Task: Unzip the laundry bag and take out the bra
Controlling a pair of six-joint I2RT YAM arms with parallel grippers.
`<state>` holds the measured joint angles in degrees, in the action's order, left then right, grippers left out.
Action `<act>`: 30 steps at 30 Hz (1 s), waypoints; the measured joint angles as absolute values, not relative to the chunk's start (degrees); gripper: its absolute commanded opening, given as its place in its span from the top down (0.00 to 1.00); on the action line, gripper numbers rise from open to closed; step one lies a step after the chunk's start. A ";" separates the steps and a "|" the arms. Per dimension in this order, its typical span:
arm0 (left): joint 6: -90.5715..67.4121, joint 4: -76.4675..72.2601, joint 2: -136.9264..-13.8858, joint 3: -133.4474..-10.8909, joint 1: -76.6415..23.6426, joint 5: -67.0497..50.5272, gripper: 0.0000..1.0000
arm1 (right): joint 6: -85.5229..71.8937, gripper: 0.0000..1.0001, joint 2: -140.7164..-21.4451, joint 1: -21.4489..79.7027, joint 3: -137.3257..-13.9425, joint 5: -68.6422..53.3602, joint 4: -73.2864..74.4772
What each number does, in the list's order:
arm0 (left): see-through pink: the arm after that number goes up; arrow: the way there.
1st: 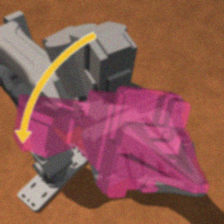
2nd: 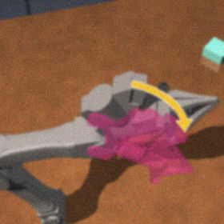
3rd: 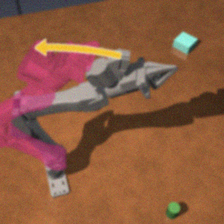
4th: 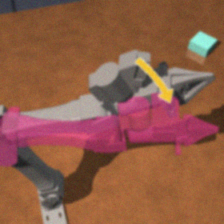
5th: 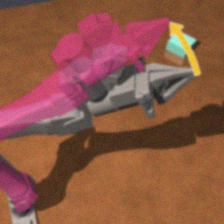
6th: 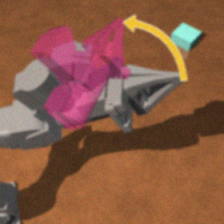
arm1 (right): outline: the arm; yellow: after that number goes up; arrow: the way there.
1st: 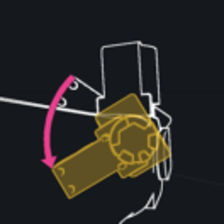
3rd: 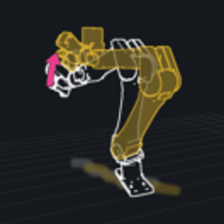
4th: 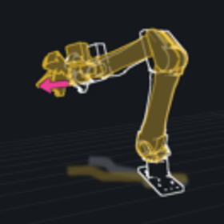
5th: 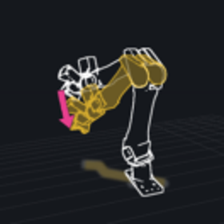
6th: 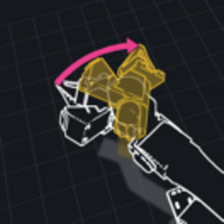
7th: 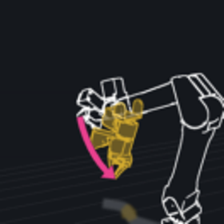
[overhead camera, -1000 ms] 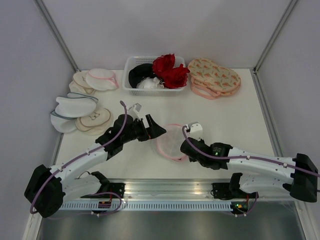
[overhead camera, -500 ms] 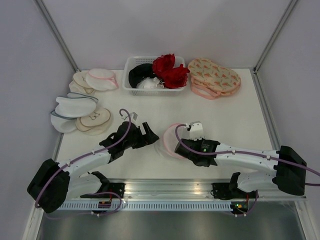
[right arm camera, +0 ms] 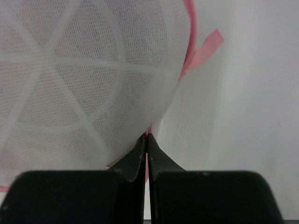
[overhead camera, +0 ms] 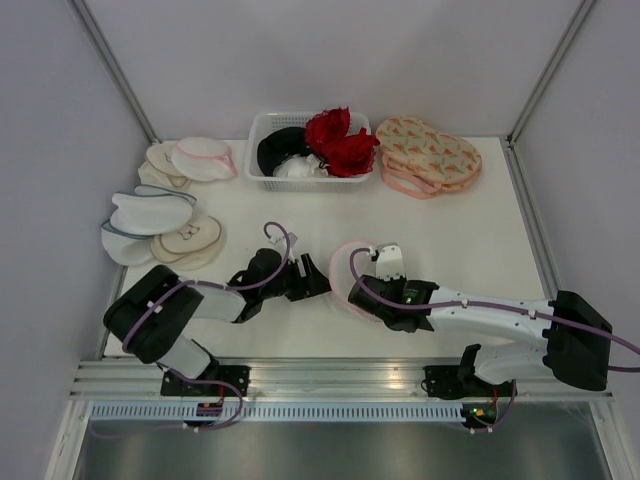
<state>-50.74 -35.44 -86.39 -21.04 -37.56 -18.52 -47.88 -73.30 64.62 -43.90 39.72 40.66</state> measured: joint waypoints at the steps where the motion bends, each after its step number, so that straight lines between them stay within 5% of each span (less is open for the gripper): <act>1: -51.46 -37.50 -87.94 -21.08 -37.54 -19.57 0.37 | -47.66 1.00 -73.30 64.62 -43.62 39.24 40.03; 5: -55.37 -47.46 -94.78 -21.10 -37.45 -24.10 0.60 | -46.68 1.00 -73.30 64.62 -42.61 37.89 37.85; 9: -58.89 -55.48 -98.35 -21.10 -37.36 -26.81 0.98 | -46.22 1.00 -73.30 64.58 -42.17 36.88 36.45; 15: -61.69 -62.85 -99.68 -20.73 -37.21 -28.77 0.98 | -46.87 1.00 -73.63 64.27 -41.87 37.43 37.12; 16: -61.73 -63.20 -99.48 -20.38 -37.17 -28.84 0.98 | -47.46 0.95 -73.60 64.20 -41.89 37.89 37.63; 17: -61.73 -62.94 -98.87 -19.92 -37.01 -28.91 0.98 | -48.56 0.80 -73.60 64.16 -42.00 38.76 38.50; 18: -61.71 -62.50 -97.91 -19.35 -36.93 -28.88 0.98 | -49.63 0.44 -73.60 64.10 -42.19 39.83 39.72; 21: -61.14 -58.50 -93.03 -18.06 -36.38 -28.62 0.98 | -54.52 0.07 -73.52 64.05 -44.23 44.29 46.48; 26: -57.95 -48.07 -80.84 -17.43 -36.01 -26.22 0.98 | -60.07 0.02 -70.85 63.94 -49.74 51.31 57.71; 30: -55.40 -40.56 -72.95 -17.52 -36.01 -24.01 0.98 | -51.81 0.02 -64.51 63.96 -51.48 47.64 53.08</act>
